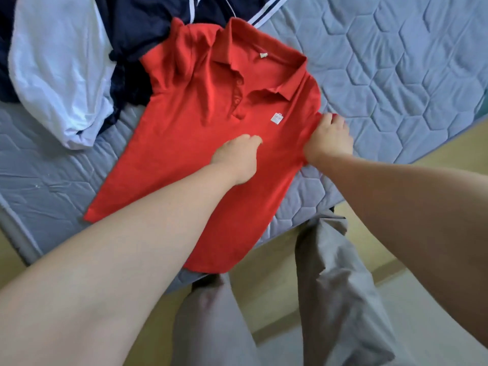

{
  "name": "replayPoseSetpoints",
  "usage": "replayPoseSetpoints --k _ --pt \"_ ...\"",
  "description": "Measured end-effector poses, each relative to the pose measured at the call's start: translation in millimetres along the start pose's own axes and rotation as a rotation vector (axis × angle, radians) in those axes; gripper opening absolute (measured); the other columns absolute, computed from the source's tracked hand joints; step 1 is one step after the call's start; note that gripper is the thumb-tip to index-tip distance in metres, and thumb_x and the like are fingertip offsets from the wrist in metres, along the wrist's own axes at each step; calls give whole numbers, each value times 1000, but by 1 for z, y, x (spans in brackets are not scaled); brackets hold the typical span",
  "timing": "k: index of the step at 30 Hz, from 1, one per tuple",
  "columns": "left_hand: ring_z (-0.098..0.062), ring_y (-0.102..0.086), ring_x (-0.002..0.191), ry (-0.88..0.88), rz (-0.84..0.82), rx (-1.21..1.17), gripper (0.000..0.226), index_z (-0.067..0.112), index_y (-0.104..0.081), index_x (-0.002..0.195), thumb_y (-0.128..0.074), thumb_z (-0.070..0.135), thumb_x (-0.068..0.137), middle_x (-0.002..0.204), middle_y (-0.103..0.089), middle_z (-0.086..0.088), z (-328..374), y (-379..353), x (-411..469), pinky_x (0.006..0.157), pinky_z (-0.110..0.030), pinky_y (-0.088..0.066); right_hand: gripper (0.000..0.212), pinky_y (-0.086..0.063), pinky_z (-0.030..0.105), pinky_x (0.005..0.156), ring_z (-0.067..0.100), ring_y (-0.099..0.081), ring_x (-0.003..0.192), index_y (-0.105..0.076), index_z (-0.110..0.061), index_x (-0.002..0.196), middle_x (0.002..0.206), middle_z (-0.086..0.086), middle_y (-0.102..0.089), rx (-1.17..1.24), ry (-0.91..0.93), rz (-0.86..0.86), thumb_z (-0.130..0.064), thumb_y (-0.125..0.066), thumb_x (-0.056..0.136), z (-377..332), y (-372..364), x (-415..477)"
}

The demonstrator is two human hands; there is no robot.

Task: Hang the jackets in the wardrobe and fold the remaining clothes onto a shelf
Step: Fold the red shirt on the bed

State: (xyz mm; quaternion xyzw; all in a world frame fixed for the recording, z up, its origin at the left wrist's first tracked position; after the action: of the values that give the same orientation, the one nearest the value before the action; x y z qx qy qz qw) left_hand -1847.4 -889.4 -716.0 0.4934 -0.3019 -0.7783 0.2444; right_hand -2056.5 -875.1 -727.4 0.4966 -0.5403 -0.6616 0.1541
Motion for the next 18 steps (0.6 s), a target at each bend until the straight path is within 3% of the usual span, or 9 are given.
replayPoseSetpoints --k 2,4,7,9,11,13,14,16,18 --pt "-35 -57 119 -10 58 -78 46 30 -49 141 -42 13 98 131 -56 -2 31 4 38 100 -49 -48 60 -36 51 109 35 -38 137 -41 -12 139 146 13 -41 43 -61 30 -29 -58 85 23 8 38" --pt "-35 -57 118 5 95 -129 44 28 -50 140 -46 15 99 130 -57 -3 59 4 70 100 -48 -48 70 -33 50 110 33 -34 139 -42 -19 143 150 7 -37 5 -40 -67 -37 -61 78 43 5 67" --pt "-34 -57 118 47 101 -125 37 25 -55 133 -49 16 98 127 -59 -7 85 0 108 100 -46 -47 54 -36 45 106 33 -39 132 -63 -21 128 140 4 -47 -22 118 -238 -40 -63 77 59 -5 88" --pt "-35 -58 118 119 104 -116 30 21 -58 124 -51 15 96 125 -60 -9 95 -4 125 99 -44 -47 26 -45 36 88 31 -54 115 -71 -20 94 110 4 -63 91 193 -271 -39 -65 78 66 -1 89" --pt "-35 -58 117 234 119 -160 22 18 -59 117 -54 16 95 123 -62 -12 99 -8 134 96 -41 -45 24 -40 28 61 23 -61 80 -56 -15 62 65 -2 -58 307 178 -358 -32 -66 77 74 1 78" --pt "-35 -57 118 337 143 -211 19 16 -59 114 -58 21 96 122 -64 -14 99 -12 140 95 -39 -42 26 -34 20 48 12 -50 56 -51 -14 54 46 -9 -48 607 68 -445 -22 -69 71 81 4 62" --pt "-35 -57 119 376 157 -233 19 15 -59 113 -59 24 97 122 -64 -14 98 -14 142 95 -38 -42 24 -35 17 48 9 -46 51 -52 -16 51 44 -10 -46 798 -35 -487 -15 -70 67 85 5 54" --pt "-35 -57 119 438 188 -267 18 15 -60 111 -60 27 98 121 -65 -14 95 -16 145 96 -38 -42 23 -49 23 57 10 -50 51 -56 -20 53 51 -5 -51 1195 -288 -561 -2 -65 65 91 0 39" --pt "-34 -57 119 463 208 -304 18 15 -62 108 -61 29 97 120 -66 -14 93 -19 146 97 -39 -43 17 -60 35 69 16 -60 58 -61 -15 68 62 1 -58 1460 -554 -654 1 -60 70 92 -11 25"
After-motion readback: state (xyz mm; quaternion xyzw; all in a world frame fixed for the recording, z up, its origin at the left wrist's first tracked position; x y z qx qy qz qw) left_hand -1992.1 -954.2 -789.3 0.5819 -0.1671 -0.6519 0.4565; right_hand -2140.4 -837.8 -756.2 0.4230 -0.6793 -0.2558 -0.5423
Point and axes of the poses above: each hand's wrist, its own x-axis towards the middle knuckle, its own y-axis out of the back of the hand, z = x × y, the point moved 6 cm from there along x, towards the middle knuckle
